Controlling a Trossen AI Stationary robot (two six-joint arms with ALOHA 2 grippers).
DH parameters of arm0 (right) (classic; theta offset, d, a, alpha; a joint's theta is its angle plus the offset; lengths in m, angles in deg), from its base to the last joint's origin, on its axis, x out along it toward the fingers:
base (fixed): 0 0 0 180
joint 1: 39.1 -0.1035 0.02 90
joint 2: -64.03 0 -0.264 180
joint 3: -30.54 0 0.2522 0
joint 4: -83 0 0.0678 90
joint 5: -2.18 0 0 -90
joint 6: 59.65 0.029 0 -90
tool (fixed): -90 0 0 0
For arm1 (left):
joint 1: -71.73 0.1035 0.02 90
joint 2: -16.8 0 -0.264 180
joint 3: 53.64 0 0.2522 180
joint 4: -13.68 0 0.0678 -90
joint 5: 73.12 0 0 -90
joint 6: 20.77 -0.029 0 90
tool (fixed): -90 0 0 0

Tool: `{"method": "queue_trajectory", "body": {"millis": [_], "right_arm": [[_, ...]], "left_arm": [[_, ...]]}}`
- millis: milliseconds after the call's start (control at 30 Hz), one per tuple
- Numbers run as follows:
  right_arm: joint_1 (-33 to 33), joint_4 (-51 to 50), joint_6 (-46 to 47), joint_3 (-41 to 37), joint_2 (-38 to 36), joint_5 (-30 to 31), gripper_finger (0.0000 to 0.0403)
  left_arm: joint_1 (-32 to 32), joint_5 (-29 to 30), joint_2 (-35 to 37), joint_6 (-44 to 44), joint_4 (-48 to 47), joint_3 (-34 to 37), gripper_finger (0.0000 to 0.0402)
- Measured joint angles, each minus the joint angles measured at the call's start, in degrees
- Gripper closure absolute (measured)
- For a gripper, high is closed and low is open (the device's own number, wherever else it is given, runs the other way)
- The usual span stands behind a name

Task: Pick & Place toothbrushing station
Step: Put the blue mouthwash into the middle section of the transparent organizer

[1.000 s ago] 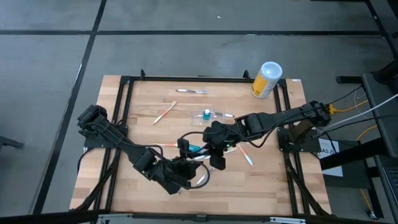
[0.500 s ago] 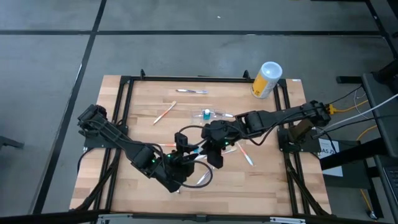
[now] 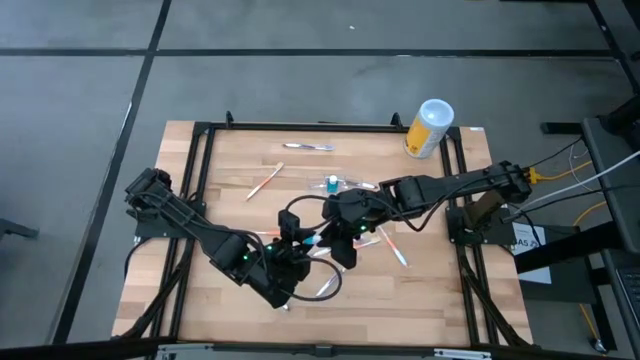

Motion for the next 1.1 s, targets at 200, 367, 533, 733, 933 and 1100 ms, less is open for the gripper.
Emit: {"method": "queue_trajectory", "body": {"millis": [200, 367, 533, 733, 933, 1100], "right_arm": [[0.0, 1.46, 0.72, 0.02, 0.0, -0.18, 0.0316], [-0.02, 1.56, 1.31, 0.02, -0.03, -0.22, 0.0316], [-0.47, 3.0, 0.08, -0.01, -0.03, -0.16, 0.0316], [-1.43, 6.04, -1.87, -0.09, -0.03, 0.9, 0.0298], [-2.86, 9.19, -4.72, -0.09, -0.19, 3.95, 0.0294], [-3.78, 10.97, -7.36, -0.11, -1.52, 7.86, 0.0296]], "left_arm": [[0.28, 0.37, 0.0, 2.0, -0.18, -0.85, 0.0304], [0.28, 0.34, 0.0, 5.83, -0.28, -0.85, 0.0311], [0.2, 1.03, 0.02, 9.42, -0.5, -0.9, 0.0311], [-0.77, 4.5, 0.17, 17.22, -3.05, -1.04, 0.0311], [-2.21, 8.99, 0.13, 25.62, -4.37, -1.04, 0.0311], [-3.04, 14.01, 0.11, 30.92, -4.26, -1.06, 0.0311]]}}
